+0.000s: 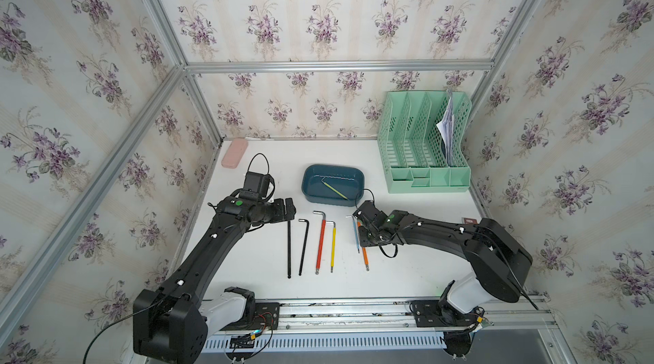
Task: Put the hex key on the desktop into the storage box
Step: Adjust the Allen key at the center of the board.
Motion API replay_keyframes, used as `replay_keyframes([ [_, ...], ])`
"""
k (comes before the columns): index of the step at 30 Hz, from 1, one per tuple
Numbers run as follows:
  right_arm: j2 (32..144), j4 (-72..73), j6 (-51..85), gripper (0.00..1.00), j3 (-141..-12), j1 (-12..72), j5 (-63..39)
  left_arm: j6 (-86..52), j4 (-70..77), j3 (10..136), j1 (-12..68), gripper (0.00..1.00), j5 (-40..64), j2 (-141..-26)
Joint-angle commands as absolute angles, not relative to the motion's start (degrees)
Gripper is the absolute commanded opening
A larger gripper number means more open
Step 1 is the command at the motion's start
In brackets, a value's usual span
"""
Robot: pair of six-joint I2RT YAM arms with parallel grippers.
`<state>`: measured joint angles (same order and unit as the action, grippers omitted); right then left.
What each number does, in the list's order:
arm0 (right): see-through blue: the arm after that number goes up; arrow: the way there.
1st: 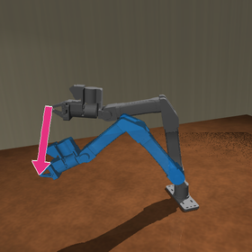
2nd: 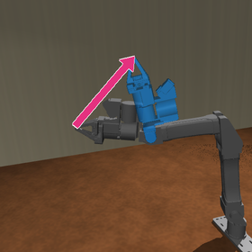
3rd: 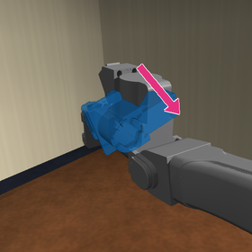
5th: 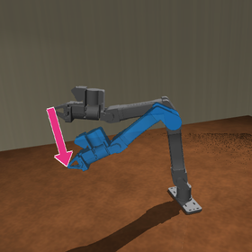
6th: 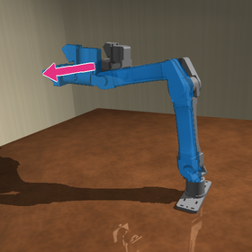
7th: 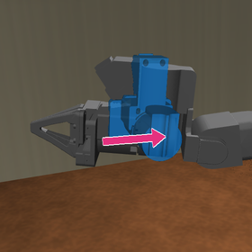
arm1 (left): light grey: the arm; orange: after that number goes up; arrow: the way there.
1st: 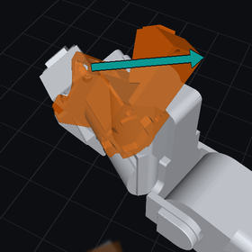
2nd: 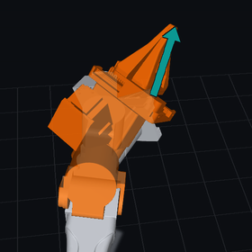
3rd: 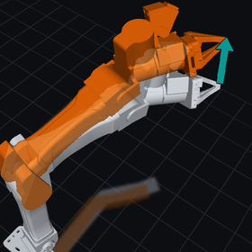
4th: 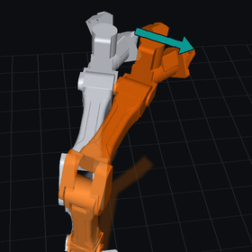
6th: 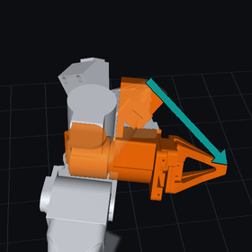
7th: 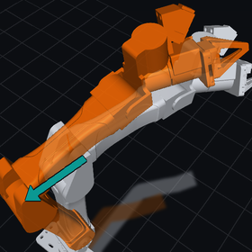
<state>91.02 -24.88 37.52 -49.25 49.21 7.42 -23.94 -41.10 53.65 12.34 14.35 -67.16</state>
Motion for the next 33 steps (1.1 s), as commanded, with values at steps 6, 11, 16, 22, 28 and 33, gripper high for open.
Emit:
replay_keyframes([
  [6, 95.02, -24.09, 36.41, 0.47, -50.36, 49.31, 8.00, -24.07, -39.53, 53.14, 12.30, 0.99, 15.12, -67.84],
  [11, 95.91, -25.84, 36.47, 0.47, -50.23, 49.27, 10.78, -24.82, -39.13, 52.91, 12.32, 0.99, 16.58, -67.69],
  [16, 94.17, -28.53, 36.48, 0.48, -49.63, 48.79, 13.00, -24.87, -39.30, 52.56, 12.27, 0.99, 16.34, -67.05],
  [22, 90.90, -28.50, 36.95, 0.49, -48.60, 47.81, 10.83, -23.65, -41.16, 53.61, 12.28, 0.99, 16.18, -66.73],
  [28, 90.74, -25.96, 38.54, 0.49, -48.16, 47.81, 7.21, -23.86, -41.57, 53.20, 12.28, 0.99, 16.08, -65.12],
  [33, 92.72, -24.12, 39.25, 0.47, -47.43, 48.08, 4.95, -23.57, -41.63, 53.91, 12.30, 0.99, 17.09, -65.53],
])
